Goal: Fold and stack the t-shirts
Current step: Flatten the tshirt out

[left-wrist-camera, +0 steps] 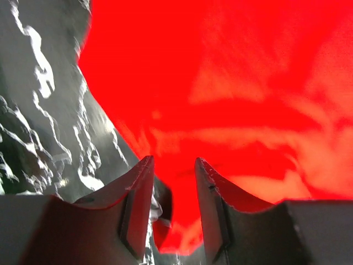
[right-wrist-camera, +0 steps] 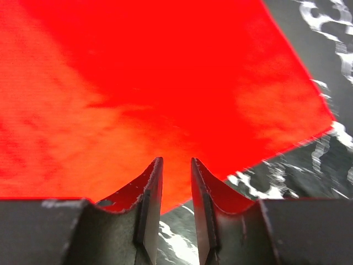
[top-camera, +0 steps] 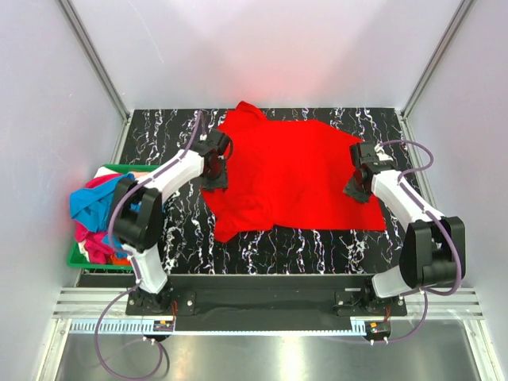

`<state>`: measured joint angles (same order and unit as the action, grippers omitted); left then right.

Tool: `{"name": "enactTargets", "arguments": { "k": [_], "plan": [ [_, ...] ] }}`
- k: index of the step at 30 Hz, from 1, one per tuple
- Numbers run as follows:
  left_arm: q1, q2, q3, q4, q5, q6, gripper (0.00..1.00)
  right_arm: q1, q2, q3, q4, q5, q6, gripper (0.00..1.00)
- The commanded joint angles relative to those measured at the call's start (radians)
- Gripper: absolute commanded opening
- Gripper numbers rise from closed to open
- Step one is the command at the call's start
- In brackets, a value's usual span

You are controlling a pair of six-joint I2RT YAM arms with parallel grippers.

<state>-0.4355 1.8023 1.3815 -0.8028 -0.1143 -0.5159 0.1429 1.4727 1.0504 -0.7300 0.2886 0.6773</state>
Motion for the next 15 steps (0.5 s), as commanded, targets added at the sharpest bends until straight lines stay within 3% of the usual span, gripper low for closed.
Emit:
{"name": "enactTargets", "arguments": {
  "k": [1,7,15],
  "plan": [
    [0.006,0.086,0.036,-0.010,-0.083,0.008,0.40,-0.003,0.043,0.023,0.127,-0.085,-0.024,0.34],
    [0.058,0.224,0.132,-0.006,-0.059,0.001,0.40,-0.003,0.205,0.059,0.230,-0.111,-0.081,0.34],
    [0.139,0.449,0.460,-0.033,0.016,0.036,0.41,-0.003,0.424,0.148,0.320,-0.105,-0.160,0.34]
  ]
}}
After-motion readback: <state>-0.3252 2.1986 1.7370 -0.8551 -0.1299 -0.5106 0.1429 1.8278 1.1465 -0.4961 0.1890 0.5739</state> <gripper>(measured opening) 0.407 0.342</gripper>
